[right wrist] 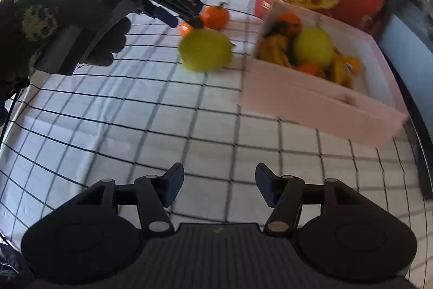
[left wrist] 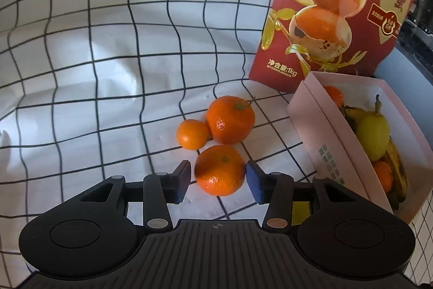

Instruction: Organize fruits

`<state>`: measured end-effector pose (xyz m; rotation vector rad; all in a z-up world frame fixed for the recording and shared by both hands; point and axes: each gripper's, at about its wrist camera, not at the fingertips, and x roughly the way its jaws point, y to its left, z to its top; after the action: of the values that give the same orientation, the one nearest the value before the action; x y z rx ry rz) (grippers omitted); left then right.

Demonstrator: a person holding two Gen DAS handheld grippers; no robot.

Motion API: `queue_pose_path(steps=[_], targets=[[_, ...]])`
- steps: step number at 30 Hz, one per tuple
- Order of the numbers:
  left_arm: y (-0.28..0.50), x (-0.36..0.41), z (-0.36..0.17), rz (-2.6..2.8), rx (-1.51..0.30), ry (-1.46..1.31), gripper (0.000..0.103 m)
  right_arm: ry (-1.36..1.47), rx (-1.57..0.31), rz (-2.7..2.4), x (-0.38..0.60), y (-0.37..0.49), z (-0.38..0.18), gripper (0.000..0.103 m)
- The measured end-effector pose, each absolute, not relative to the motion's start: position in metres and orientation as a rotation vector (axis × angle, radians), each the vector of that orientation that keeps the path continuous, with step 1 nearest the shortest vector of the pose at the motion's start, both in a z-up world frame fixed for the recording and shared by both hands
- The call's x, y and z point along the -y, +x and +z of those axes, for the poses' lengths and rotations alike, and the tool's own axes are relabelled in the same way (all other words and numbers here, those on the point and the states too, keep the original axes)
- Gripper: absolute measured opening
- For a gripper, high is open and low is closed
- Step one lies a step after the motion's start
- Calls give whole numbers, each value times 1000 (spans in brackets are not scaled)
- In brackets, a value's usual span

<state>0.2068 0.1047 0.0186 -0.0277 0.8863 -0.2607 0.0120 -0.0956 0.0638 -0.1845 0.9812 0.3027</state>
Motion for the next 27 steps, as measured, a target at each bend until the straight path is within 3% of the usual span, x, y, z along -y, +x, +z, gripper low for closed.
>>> queue_pose_path(steps=[10,27], targets=[[175,-101,28,-331,-886,-24,47,-181,-918,315,97,20,82,60],[45,-146,28,-185,-922,-132,48,-309,-752,376,31,100,100,60]])
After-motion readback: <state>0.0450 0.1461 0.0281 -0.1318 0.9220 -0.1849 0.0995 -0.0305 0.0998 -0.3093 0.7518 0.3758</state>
